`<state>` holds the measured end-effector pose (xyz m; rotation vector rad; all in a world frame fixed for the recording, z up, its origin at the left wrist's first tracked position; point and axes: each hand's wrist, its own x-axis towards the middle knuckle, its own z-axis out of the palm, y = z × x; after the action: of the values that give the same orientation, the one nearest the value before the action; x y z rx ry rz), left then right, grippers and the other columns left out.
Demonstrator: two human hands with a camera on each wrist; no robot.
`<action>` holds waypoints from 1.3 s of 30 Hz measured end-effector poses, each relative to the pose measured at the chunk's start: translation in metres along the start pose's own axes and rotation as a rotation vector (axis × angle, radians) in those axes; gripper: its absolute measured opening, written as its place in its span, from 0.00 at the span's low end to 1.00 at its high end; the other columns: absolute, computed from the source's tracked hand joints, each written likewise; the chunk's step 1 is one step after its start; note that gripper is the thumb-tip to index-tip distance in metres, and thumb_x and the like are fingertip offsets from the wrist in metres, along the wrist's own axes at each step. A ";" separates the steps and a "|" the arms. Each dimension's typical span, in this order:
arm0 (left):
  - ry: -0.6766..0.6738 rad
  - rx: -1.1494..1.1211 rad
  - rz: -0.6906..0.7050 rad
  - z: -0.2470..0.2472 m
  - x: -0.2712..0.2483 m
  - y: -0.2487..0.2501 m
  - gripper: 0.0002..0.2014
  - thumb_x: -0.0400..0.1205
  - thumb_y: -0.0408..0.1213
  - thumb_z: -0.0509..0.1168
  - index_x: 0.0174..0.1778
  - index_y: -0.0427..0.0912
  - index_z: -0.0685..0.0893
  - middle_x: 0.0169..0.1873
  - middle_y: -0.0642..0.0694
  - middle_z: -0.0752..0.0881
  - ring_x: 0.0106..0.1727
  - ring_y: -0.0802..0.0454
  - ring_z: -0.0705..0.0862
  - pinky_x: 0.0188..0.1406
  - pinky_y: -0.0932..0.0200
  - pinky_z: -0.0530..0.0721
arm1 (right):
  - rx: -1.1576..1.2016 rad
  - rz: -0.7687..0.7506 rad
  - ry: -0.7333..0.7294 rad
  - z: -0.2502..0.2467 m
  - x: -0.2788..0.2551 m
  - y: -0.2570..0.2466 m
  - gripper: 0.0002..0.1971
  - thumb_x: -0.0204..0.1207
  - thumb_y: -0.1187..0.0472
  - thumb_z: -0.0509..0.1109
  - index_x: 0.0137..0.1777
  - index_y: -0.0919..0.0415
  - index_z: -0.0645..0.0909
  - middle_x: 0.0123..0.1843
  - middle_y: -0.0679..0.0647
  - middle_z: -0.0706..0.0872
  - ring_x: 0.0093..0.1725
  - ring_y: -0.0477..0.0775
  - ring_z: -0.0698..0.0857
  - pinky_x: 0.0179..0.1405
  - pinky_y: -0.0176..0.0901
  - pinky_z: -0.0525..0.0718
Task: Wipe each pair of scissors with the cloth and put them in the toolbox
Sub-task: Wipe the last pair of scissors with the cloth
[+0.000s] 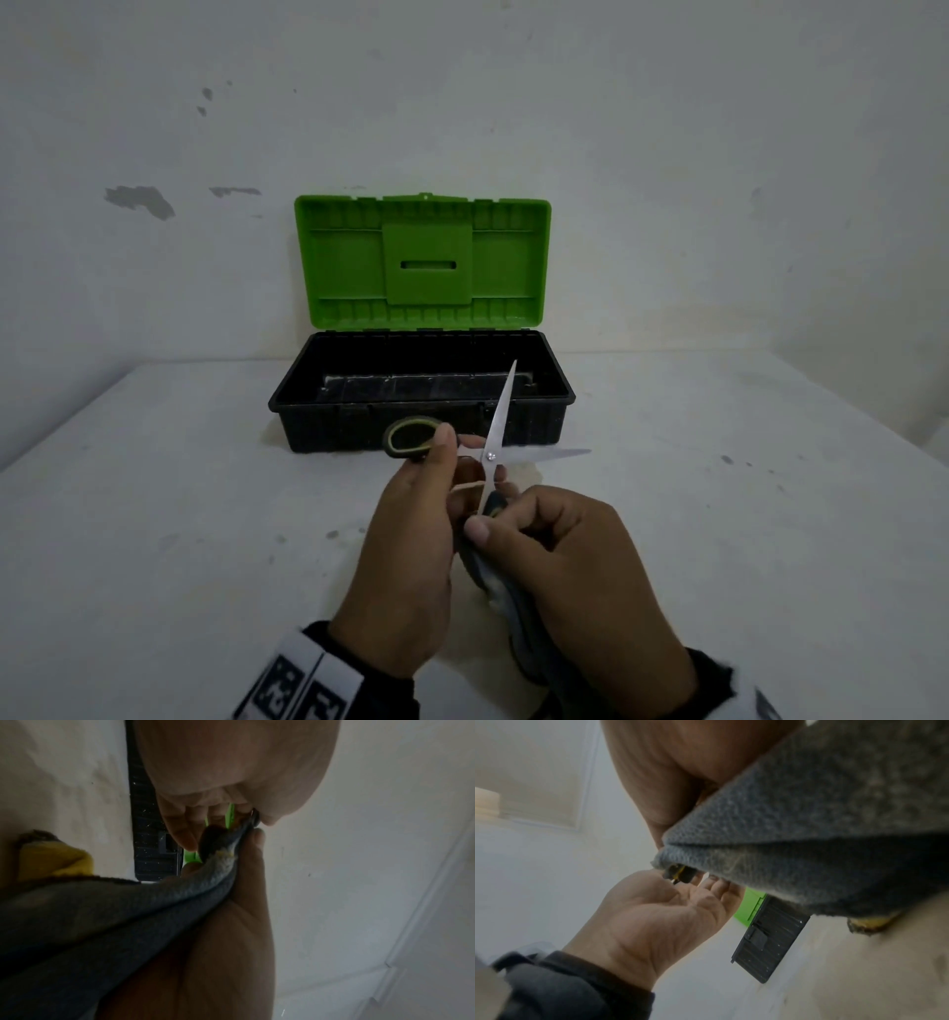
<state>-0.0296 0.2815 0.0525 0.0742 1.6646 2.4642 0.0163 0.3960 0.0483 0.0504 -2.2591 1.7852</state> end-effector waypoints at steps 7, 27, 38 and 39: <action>0.052 0.057 0.061 -0.004 -0.003 0.006 0.21 0.86 0.53 0.54 0.51 0.39 0.84 0.33 0.38 0.89 0.37 0.42 0.90 0.44 0.44 0.87 | -0.111 -0.003 -0.149 -0.020 -0.008 -0.001 0.10 0.69 0.52 0.83 0.31 0.51 0.88 0.37 0.48 0.93 0.45 0.46 0.92 0.51 0.41 0.88; 0.002 0.333 0.134 0.006 -0.015 0.015 0.23 0.87 0.51 0.54 0.42 0.32 0.76 0.26 0.33 0.80 0.22 0.48 0.81 0.20 0.64 0.80 | -0.157 -0.129 -0.047 -0.044 0.028 -0.029 0.12 0.70 0.59 0.83 0.30 0.62 0.85 0.26 0.56 0.89 0.23 0.48 0.84 0.23 0.37 0.80; 0.052 0.390 0.245 -0.001 -0.015 0.014 0.19 0.86 0.49 0.56 0.36 0.39 0.75 0.21 0.49 0.77 0.22 0.46 0.81 0.19 0.62 0.80 | -0.126 -0.067 0.057 -0.019 0.024 -0.012 0.16 0.72 0.52 0.82 0.29 0.59 0.85 0.27 0.57 0.89 0.26 0.49 0.85 0.29 0.40 0.82; 0.045 0.394 0.238 -0.001 -0.015 0.015 0.19 0.86 0.49 0.56 0.36 0.38 0.75 0.23 0.44 0.78 0.22 0.46 0.81 0.19 0.62 0.80 | -0.151 -0.070 0.053 -0.022 0.026 -0.013 0.17 0.72 0.50 0.81 0.28 0.57 0.85 0.26 0.56 0.88 0.25 0.48 0.84 0.29 0.40 0.83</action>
<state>-0.0165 0.2725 0.0666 0.2823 2.2566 2.2635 -0.0020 0.4175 0.0712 0.0520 -2.3170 1.5577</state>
